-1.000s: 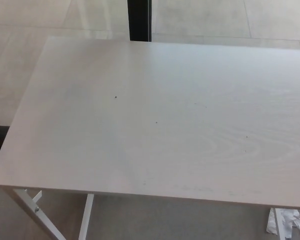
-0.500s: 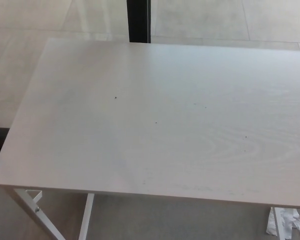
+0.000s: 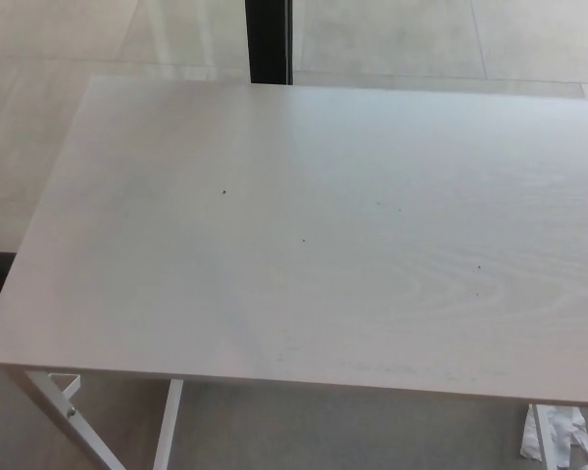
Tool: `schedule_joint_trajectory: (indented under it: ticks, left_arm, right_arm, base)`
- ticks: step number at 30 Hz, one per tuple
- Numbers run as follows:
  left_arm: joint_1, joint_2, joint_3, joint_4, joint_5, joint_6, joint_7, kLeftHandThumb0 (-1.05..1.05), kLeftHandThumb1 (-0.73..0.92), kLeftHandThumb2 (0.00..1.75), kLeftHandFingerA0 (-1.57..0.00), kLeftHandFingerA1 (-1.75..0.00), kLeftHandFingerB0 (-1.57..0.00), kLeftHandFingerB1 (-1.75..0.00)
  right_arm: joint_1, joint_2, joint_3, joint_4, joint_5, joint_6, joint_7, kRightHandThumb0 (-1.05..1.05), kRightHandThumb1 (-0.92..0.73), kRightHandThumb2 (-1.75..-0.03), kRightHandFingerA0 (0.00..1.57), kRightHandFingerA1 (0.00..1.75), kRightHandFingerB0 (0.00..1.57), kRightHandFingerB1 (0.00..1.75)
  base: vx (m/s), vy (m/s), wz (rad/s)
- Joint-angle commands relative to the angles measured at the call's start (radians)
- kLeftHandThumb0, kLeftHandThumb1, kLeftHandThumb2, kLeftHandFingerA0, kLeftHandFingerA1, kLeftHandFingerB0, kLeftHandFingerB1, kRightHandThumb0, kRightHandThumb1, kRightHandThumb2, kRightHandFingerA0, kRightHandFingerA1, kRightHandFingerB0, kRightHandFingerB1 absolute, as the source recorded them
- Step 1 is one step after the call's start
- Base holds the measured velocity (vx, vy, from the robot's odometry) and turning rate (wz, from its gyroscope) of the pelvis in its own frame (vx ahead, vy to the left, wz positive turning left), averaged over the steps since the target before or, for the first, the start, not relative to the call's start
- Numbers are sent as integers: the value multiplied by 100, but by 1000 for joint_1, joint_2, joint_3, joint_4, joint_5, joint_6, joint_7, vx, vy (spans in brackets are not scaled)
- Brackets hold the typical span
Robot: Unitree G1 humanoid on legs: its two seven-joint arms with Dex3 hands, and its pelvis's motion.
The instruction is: The robot uses both its hands to grab the left and right ends of a football kept in the middle of the desk infront of it, lifts it up and places it in the palm of a person
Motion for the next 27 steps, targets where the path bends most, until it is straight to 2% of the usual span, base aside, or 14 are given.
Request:
schedule_joint_trajectory:
  ticks: [1,4,6,7,11,12,15,16,20,22,23,24,25,27]
  left_arm:
    - [2,35,-23,2,15,-64,-2,-59,61,93,-59,-60,-35,-50]
    - [-6,41,-24,29,3,-71,-13,-59,61,93,-59,-61,-34,-50]
    - [-5,43,-33,33,6,-80,-11,-59,76,63,-67,-48,-40,-37]
    - [-10,42,-26,39,-7,-70,-14,-57,75,62,-66,-49,-39,-37]
    - [-25,28,-23,50,-20,-58,-8,-59,59,91,-59,-62,-35,-51]
    - [-30,27,-24,51,-21,-52,-8,-60,60,91,-58,-62,-34,-51]
    - [-17,22,-26,27,-24,-57,-19,-59,60,92,-61,-63,-34,-51]
    - [-15,20,-21,22,-30,-54,-19,-58,74,60,-69,-50,-41,-37]
    - [-33,25,-32,39,-21,-64,-6,-60,60,92,-60,-60,-35,-50]
    - [-20,22,-38,15,-18,-62,-4,-59,60,92,-61,-61,-35,-51]
    - [-20,24,-36,11,-27,-51,-16,-55,74,62,-65,-49,-39,-38]
    - [-23,32,-43,26,-21,-55,-21,-60,61,92,-60,-61,-35,-51]
    - [-24,36,-44,37,-21,-60,-27,-56,75,62,-66,-49,-39,-38]
    - [-24,43,-46,45,-19,-67,-28,-60,61,92,-59,-61,-34,-51]
  right_arm:
    - [-7,-60,31,59,-42,-129,64,-51,-60,-58,54,74,21,41]
    - [-18,-66,37,77,-36,-132,63,-50,-62,-58,57,72,22,41]
    - [-22,-67,34,79,-25,-128,74,-48,-63,-58,56,74,22,41]
    - [-21,-67,39,76,-29,-131,75,-53,-51,-83,53,74,17,49]
    - [-27,-82,43,91,-35,-146,78,-52,-64,-58,57,76,20,41]
    - [-29,-84,47,98,-39,-154,74,-56,-51,-84,57,77,17,50]
    - [-17,-84,38,75,-24,-131,86,-59,-52,-85,58,76,17,50]
    - [-14,-82,41,70,-29,-139,84,-60,-52,-85,60,76,18,50]
    - [-12,-76,41,78,-36,-156,76,-52,-64,-59,68,74,23,41]
    - [-8,-77,38,71,-32,-151,81,-52,-64,-59,68,73,23,41]
    - [-11,-78,39,73,-33,-153,80,-53,-63,-59,70,73,23,41]
    - [-8,-78,39,71,-34,-153,82,-52,-63,-59,70,74,23,42]
    - [-7,-77,38,68,-34,-153,83,-54,-61,-58,71,76,23,43]
    - [-4,-74,44,59,-39,-156,82,-54,-62,-58,72,75,23,43]
  base:
    - [0,0,0]
    - [0,0,0]
    - [0,0,0]
    - [0,0,0]
    - [0,0,0]
    - [0,0,0]
    - [0,0,0]
    - [0,0,0]
    - [0,0,0]
    - [0,0,0]
    - [0,0,0]
    - [0,0,0]
    - [0,0,0]
    - [0,0,0]
